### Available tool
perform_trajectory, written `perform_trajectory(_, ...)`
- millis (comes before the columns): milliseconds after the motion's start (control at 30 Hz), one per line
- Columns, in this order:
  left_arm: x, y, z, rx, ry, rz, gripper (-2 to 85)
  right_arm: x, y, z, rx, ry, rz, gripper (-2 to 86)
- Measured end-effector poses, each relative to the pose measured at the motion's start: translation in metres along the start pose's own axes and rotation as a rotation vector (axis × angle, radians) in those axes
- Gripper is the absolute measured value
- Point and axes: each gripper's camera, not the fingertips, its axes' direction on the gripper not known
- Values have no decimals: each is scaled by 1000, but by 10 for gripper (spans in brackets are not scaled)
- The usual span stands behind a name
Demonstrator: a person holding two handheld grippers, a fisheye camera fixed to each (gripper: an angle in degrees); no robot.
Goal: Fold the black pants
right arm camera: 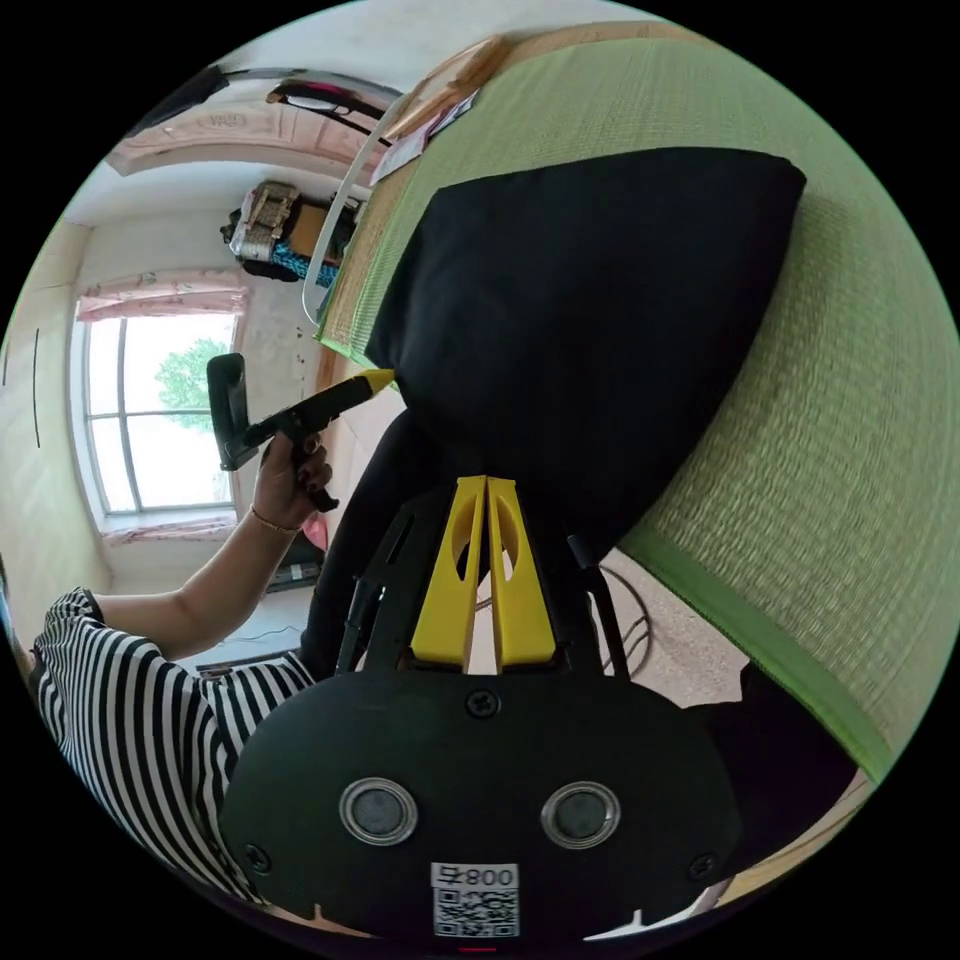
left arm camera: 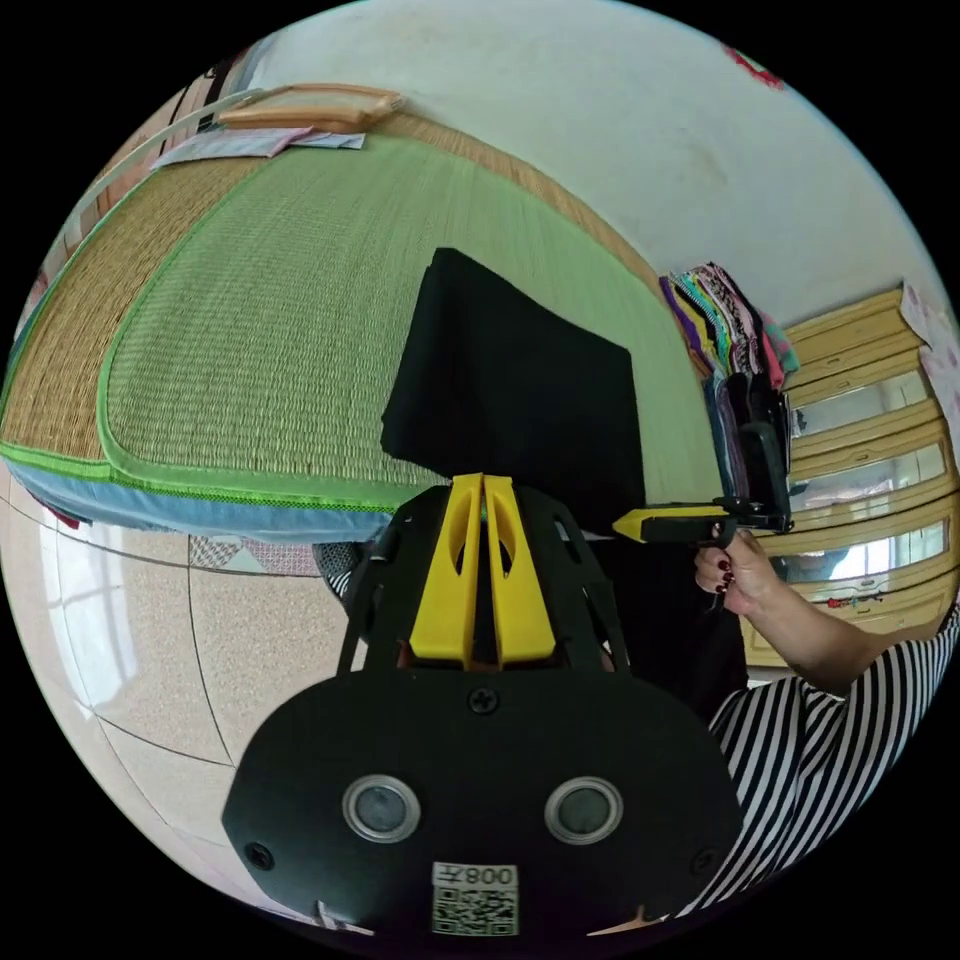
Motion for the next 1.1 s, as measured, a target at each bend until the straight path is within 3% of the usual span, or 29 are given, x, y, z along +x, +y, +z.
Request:
perform_trajectory(100, 13, -2, 6, -33, 61, 62, 5, 19, 24, -2, 36, 6, 3, 3)
perform_trajectory(267, 39, -7, 48, -234, 265, 128, 31, 82, 72, -3, 135, -117, 139, 17)
perform_trajectory(467, 35, -19, 95, -386, 441, -3, 73, 151, 124, 8, 231, -267, 263, 56)
perform_trajectory(667, 19, -25, 117, -400, 515, -134, 70, 202, 151, 38, 256, -380, 336, 88)
perform_trajectory(1100, 0, -29, 112, -342, 572, -123, 4, 275, 162, 103, 267, -550, 385, 116)
